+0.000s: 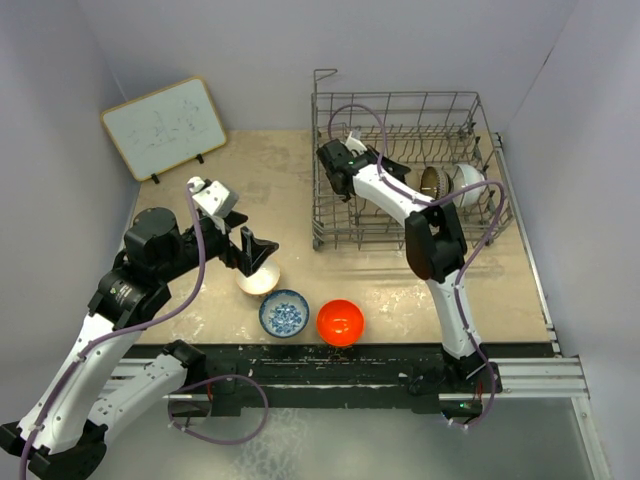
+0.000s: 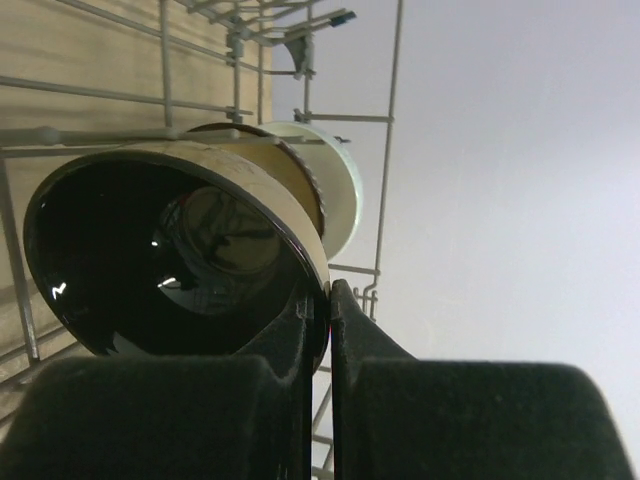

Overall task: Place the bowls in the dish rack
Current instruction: Place the bowl in the dish rack.

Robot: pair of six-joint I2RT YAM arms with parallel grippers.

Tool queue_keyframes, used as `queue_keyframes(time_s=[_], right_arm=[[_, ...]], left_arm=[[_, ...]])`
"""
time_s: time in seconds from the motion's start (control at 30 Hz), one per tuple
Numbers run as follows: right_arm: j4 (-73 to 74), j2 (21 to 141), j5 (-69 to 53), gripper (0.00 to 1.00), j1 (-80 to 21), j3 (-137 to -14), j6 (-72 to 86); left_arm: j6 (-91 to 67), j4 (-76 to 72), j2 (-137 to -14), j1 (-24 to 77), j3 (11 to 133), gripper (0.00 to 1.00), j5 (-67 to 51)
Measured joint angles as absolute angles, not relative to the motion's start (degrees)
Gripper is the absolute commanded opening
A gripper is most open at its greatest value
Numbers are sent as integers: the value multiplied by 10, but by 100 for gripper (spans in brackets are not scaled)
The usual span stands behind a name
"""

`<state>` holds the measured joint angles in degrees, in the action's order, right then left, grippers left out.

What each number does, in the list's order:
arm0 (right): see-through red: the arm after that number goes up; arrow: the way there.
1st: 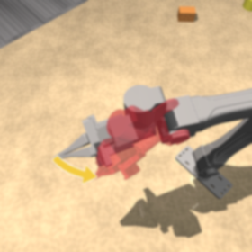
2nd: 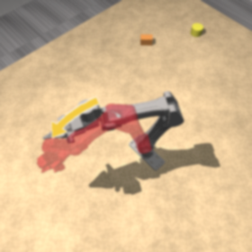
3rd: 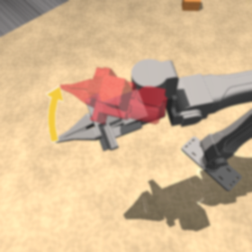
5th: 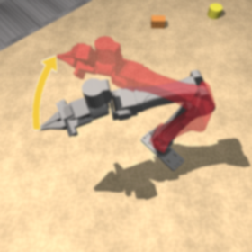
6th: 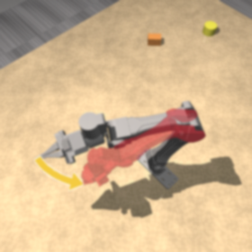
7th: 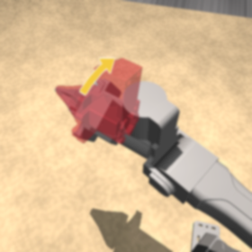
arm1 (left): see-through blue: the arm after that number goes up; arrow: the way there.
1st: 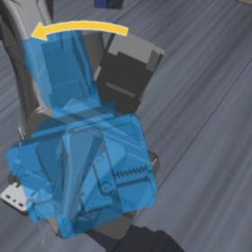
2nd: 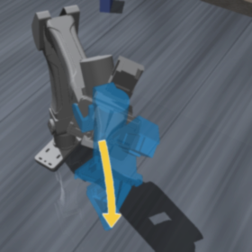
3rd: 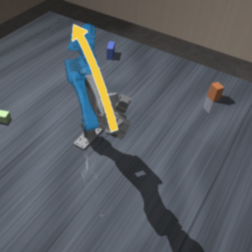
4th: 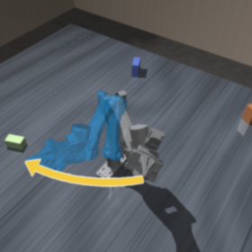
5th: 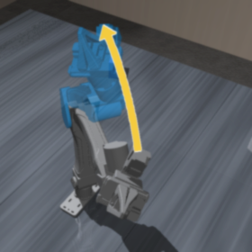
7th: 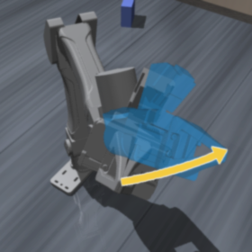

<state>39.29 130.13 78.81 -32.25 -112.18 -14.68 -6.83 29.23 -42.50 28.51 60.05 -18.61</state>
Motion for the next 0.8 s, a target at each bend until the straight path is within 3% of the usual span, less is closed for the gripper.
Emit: queue_keyframes(time_s=[0.1, 0.3, 0.4, 0.47, 0.53, 0.6, 0.8], right_arm=[[383, 1301, 768, 10, -321, -1114, -164], [384, 1310, 741, 11, -318, -1113, -175], [390, 1323, 735, 22, -318, -1114, -175], [396, 1328, 742, 24, -318, -1115, -178], [404, 1328, 743, 18, -319, -1115, -180], [404, 1328, 743, 0, -319, -1115, -182], [404, 1328, 738, 0, -318, -1123, -179]], left_arm=[[-68, 292, -425, 285, 601, 99, -185], [-68, 293, -425, 285, 601, 99, -180], [-67, 293, -425, 285, 600, 99, -178], [-67, 293, -425, 285, 600, 99, -178], [-67, 293, -425, 285, 599, 99, -178], [-66, 293, -424, 285, 597, 99, -177], [-66, 293, -424, 285, 596, 99, -177]])
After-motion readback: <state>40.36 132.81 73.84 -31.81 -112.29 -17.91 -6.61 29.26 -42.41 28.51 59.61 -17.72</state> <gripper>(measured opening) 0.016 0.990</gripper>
